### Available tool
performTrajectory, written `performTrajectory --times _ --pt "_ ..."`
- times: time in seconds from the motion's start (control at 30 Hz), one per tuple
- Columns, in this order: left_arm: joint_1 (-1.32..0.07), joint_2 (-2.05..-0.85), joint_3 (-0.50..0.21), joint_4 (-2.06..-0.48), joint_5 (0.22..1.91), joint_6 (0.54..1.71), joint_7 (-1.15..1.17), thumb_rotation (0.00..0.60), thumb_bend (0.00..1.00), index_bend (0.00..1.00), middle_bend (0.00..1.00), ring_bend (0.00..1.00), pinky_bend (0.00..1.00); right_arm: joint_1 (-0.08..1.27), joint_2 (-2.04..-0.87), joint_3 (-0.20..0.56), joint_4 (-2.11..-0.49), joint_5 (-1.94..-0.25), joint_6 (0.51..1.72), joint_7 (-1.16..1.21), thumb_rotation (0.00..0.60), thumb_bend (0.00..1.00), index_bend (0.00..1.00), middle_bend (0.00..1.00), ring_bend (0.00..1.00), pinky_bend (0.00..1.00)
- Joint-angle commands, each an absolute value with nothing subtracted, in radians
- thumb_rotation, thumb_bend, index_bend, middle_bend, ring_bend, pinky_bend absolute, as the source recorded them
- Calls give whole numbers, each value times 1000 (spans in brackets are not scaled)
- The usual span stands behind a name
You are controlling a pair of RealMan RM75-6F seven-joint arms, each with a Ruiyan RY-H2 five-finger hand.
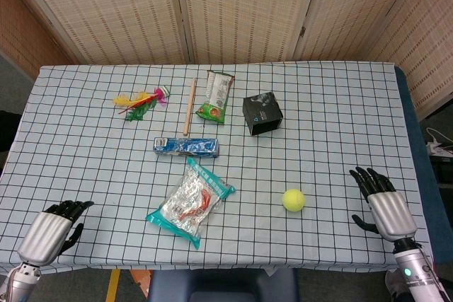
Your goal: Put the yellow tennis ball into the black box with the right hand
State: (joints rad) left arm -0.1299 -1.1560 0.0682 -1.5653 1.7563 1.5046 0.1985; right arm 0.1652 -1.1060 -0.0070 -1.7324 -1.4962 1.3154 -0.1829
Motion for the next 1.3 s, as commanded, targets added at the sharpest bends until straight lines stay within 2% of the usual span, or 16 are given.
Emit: performTrajectory --times 0.03,0.3,0.43,0.6,0.73,0.8,0.83,0.87,1.07,1.2,1.3 --pt "-128 -1156 69 -1565 1759 1508 200 600 500 261 343 326 532 165 -1108 -10 -1729 -1502 1316 -181 600 128 0 37 0 121" --pt "-125 -1153 67 -1566 1761 1519 195 600 501 261 343 327 531 173 -1115 -21 -1712 -1539 1307 -160 600 129 0 37 0 120" --pt "-127 -1152 67 -1564 1757 1512 189 600 500 261 343 326 532 167 -1145 -17 -1672 -1590 1359 -142 600 162 0 37 0 122" --pt "-122 -1151 70 -1565 1777 1534 188 600 500 262 343 326 531 146 -1178 -19 -1623 -1655 1442 -120 600 355 63 38 0 146" --pt "-121 -1151 71 -1562 1772 1532 185 600 500 261 341 327 532 135 -1206 -7 -1587 -1684 1498 -124 600 678 157 110 34 250" --pt "-123 -1150 69 -1564 1767 1526 186 600 500 261 342 327 532 129 -1242 11 -1549 -1707 1549 -146 600 855 281 213 146 366" --pt "-123 -1150 69 -1565 1766 1525 186 600 500 261 342 326 532 126 -1259 14 -1531 -1719 1568 -151 600 895 330 250 189 409" --pt "-124 -1150 68 -1565 1767 1525 186 600 500 261 342 326 532 123 -1277 13 -1511 -1735 1586 -152 600 944 420 314 261 479" --pt "-125 -1150 71 -1566 1770 1521 185 600 500 261 342 327 532 124 -1316 -17 -1471 -1784 1595 -122 600 994 834 646 596 752" --pt "-126 -1149 72 -1567 1773 1520 183 600 500 261 342 326 532 132 -1323 -30 -1486 -1765 1543 -131 600 1000 923 756 757 846" --pt "-127 -1149 73 -1567 1774 1518 180 600 500 261 342 326 532 137 -1332 -27 -1509 -1732 1503 -164 600 1000 948 799 813 881"
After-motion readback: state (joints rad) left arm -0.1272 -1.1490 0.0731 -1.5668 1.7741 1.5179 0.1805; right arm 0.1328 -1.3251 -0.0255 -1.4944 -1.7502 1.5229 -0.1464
